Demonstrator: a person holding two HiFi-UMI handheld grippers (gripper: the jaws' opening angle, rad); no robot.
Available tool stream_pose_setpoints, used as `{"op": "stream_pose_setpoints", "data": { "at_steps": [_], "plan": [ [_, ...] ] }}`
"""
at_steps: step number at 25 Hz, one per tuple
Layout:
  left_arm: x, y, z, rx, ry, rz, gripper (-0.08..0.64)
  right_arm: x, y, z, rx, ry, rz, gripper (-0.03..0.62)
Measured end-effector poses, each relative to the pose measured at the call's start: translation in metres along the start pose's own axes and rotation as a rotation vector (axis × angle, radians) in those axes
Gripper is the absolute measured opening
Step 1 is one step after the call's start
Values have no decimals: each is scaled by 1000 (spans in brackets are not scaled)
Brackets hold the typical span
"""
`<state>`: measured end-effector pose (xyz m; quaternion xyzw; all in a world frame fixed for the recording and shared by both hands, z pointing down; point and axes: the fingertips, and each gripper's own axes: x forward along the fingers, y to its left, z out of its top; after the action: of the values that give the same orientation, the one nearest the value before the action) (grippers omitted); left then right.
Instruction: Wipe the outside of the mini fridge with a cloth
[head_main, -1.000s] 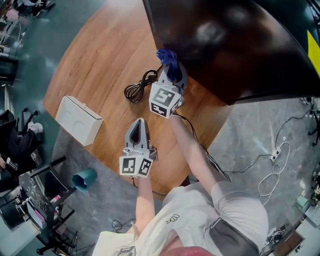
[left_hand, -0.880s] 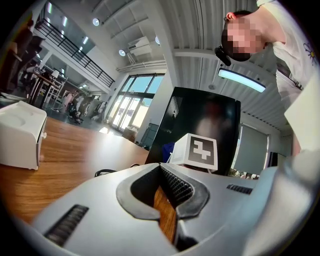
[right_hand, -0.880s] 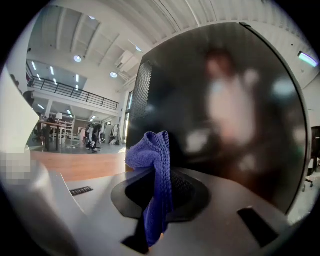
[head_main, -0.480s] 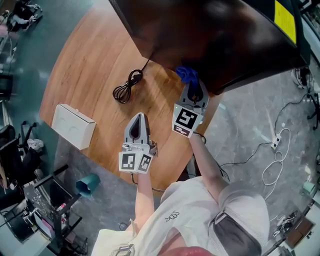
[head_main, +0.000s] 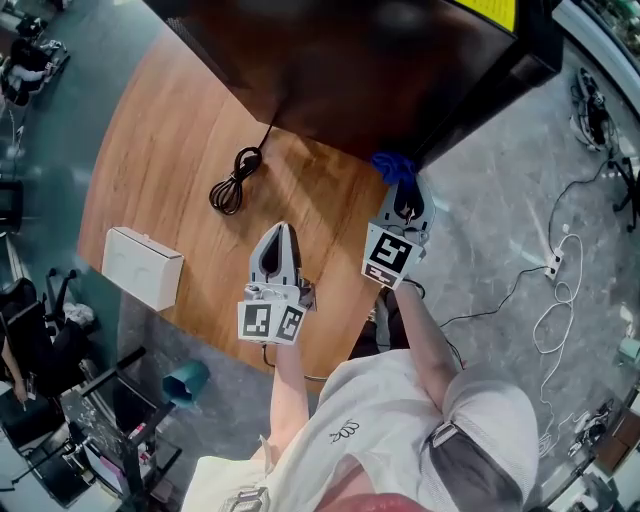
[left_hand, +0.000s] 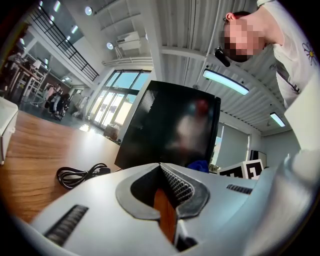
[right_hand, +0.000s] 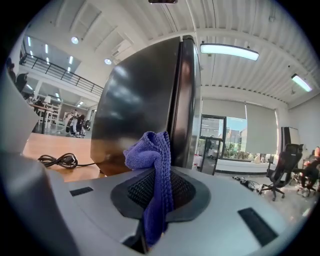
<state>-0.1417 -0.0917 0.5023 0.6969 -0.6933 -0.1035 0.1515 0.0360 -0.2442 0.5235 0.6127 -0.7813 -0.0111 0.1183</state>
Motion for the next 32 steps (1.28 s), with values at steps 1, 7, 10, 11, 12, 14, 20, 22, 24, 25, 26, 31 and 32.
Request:
{"op": "stream_pose_setpoints", "data": {
  "at_steps": [1, 7, 10, 11, 12, 14, 20, 22, 24, 25, 26, 31, 32],
  "plan": [
    [1, -4, -1, 3, 6, -7, 5, -1, -5, -1, 11, 5, -12, 61],
    [4, -22, -7, 13, 23, -33, 5, -4, -37, -11, 23, 31, -60, 61],
    [3, -21, -8, 7, 26, -26, 5, -5, -42, -14, 16, 38, -64, 61],
    [3, -20, -7, 5, 25, -22, 5, -5, -42, -13, 14, 37, -61, 61],
    [3, -19, -7, 4, 23, -20, 5, -6, -41, -12, 15, 36, -58, 61],
    [3, -16, -6, 0, 16, -13, 5, -10, -37, -11, 23, 35, -42, 61],
    [0, 3, -12, 1, 39, 55, 5, -14, 34, -7, 97, 40, 140, 61],
    [-3, 11, -11, -14, 23, 72, 5, -3, 67, 1, 130, 23, 189, 61],
    [-5, 19, -10, -22, 12, 90, 5, 14, 102, 10, 162, 9, 231, 61],
    [-7, 24, -10, -26, 10, 101, 5, 23, 121, 14, 170, 6, 254, 61],
    [-9, 30, -11, -32, 10, 113, 5, 32, 142, 15, 172, 8, 278, 61],
    [-20, 62, -18, -50, 23, 183, 5, 87, 245, -6, 108, 102, 368, 61],
    [-21, 68, -18, -52, 22, 197, 5, 97, 257, -8, 108, 126, 369, 61]
  ]
}}
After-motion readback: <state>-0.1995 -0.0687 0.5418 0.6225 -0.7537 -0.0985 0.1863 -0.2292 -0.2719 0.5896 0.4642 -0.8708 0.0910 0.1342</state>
